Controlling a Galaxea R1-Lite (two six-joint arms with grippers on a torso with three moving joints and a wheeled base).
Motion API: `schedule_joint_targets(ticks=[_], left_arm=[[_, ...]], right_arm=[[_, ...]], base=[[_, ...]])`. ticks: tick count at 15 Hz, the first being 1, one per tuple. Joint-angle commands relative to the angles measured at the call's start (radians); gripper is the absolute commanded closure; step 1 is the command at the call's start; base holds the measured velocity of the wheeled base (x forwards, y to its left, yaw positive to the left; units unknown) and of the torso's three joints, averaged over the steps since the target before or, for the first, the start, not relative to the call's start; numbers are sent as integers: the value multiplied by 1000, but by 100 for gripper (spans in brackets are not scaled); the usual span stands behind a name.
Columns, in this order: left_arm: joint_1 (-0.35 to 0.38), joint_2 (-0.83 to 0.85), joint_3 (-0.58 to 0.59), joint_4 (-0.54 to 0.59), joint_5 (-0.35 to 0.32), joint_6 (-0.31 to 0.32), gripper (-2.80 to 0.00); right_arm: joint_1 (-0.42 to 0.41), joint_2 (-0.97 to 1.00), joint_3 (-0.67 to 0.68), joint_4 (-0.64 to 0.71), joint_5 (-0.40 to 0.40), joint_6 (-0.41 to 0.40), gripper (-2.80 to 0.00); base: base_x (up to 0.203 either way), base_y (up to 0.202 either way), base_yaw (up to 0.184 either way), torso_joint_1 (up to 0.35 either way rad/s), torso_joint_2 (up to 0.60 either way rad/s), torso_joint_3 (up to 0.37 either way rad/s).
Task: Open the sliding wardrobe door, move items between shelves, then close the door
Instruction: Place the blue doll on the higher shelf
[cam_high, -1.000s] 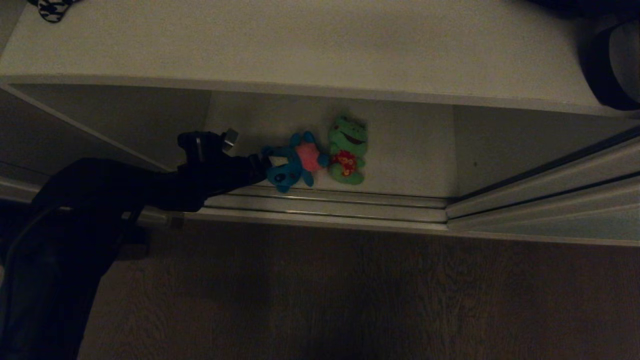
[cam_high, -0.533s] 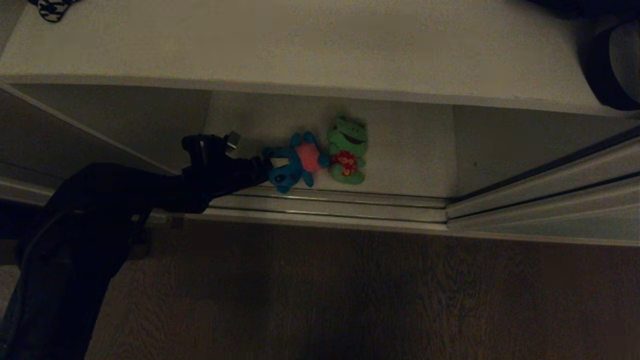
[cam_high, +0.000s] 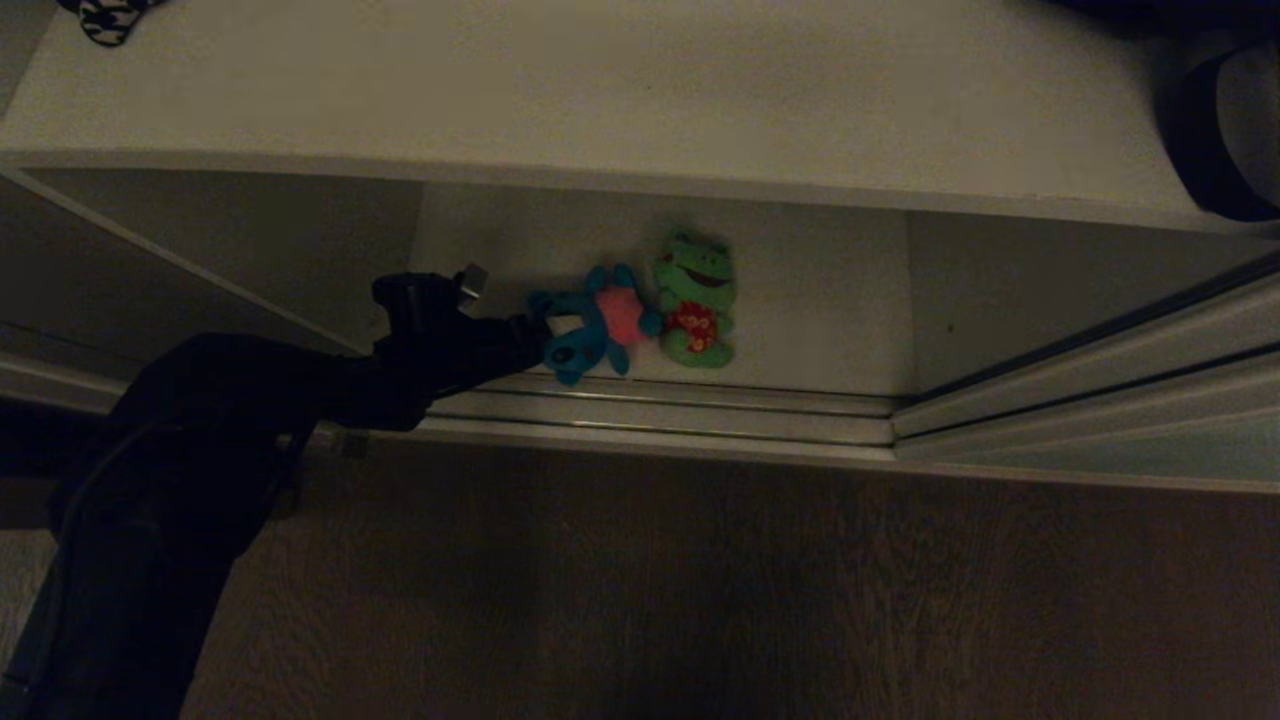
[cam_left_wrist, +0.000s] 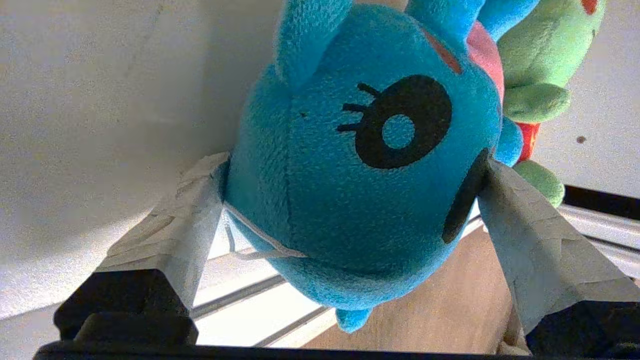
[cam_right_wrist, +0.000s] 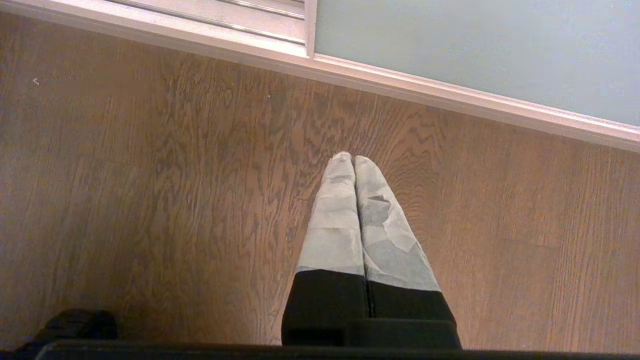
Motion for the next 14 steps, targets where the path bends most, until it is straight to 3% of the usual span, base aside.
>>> schedule_joint_targets(ticks=[1,8,14], left_arm=[[1,-38,9,0,-4,-5,-280],[0,-128,71,-3,-2,-9,-280],[0,-59,31,-4,8,0,-280]], right_arm=[[0,0,0,0,0,-1,0],[0,0,0,0,0,-1,0],[0,0,0,0,0,-1,0]], base=[[0,0,0,0,0,0],[0,0,0,0,0,0],[0,0,0,0,0,0]])
